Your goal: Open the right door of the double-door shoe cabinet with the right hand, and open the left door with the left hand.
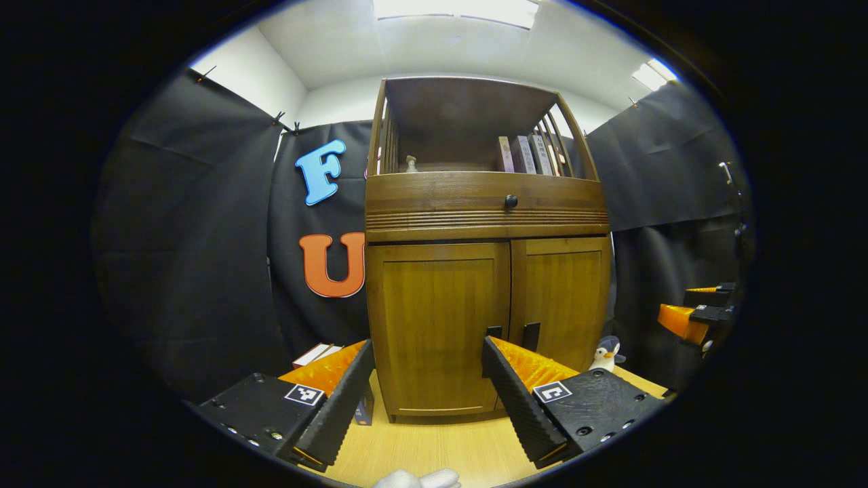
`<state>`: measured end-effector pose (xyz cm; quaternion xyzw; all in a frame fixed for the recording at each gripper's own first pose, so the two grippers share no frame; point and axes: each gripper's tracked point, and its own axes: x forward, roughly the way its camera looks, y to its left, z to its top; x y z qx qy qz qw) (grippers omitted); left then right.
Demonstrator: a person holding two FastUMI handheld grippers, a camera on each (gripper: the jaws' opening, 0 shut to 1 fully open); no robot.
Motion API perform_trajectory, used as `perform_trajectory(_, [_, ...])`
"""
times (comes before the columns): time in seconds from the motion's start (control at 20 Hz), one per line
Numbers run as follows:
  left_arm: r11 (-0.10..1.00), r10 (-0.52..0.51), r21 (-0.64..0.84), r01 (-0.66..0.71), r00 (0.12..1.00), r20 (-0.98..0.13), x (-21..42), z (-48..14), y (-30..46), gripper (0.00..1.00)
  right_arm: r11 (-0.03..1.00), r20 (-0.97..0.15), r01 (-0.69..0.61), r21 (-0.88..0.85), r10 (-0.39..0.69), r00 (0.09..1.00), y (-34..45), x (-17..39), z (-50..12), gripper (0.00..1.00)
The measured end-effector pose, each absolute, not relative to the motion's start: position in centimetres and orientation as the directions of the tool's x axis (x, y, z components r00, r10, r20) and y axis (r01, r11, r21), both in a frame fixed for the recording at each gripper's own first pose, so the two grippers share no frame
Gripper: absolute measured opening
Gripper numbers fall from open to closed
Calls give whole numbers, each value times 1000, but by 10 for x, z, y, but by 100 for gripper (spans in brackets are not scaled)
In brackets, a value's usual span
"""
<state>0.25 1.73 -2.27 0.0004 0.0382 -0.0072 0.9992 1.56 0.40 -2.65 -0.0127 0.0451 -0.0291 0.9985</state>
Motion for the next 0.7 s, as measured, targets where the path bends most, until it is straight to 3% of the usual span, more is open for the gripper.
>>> perform_trajectory(0.05, [1000, -8, 7, 8, 997, -80, 2, -23, 18, 96, 999, -101, 35, -21, -37, 994, 10, 24, -30, 100])
perform_trajectory(0.7, [996, 82, 42, -77, 990, -116, -4, -21, 24, 96, 992, -149, -122, -26, 117, 982, 120, 172, -86, 100])
